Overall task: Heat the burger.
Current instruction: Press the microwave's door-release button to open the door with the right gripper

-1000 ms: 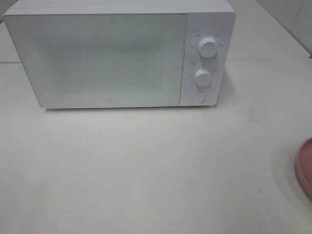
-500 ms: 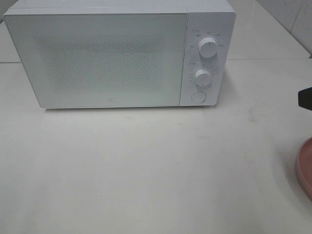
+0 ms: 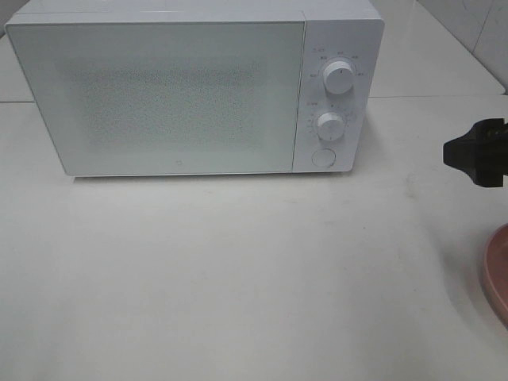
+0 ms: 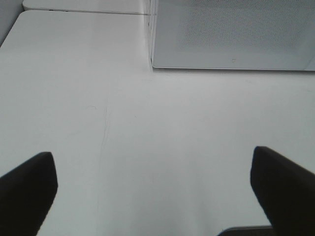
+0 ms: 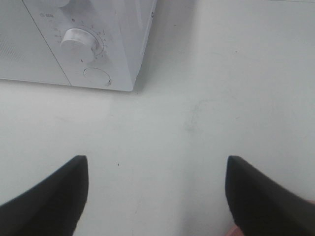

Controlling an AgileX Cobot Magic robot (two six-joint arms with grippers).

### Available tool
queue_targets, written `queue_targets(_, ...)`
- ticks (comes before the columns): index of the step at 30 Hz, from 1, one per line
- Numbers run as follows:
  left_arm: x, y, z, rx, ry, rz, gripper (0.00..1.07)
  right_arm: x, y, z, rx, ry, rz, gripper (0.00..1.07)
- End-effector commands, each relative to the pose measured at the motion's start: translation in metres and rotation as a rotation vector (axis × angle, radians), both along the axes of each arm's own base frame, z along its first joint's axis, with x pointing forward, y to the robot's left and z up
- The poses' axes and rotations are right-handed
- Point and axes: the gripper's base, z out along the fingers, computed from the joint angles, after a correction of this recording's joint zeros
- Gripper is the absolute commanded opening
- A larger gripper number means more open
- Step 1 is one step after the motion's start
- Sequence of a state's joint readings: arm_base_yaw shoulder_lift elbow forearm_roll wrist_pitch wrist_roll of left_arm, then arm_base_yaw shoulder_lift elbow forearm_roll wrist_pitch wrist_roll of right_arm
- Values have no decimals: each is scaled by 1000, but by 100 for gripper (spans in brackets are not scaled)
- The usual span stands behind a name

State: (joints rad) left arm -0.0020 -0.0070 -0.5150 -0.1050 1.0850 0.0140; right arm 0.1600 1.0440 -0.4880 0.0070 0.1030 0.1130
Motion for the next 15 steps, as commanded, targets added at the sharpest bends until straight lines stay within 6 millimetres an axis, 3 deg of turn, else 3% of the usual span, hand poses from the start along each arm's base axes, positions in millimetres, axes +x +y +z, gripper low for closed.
queue_targets(1, -3, 0, 1, -7, -35, -3, 100, 13, 2, -8, 7, -27, -5, 75)
queue_targets(9, -3, 0, 1, -7, -35, -3, 100, 29, 4, -30, 7, -88, 3, 75)
queue_targets(15, -3, 0, 1, -7, -35, -3, 100, 30, 4, -47, 24, -166, -2, 75)
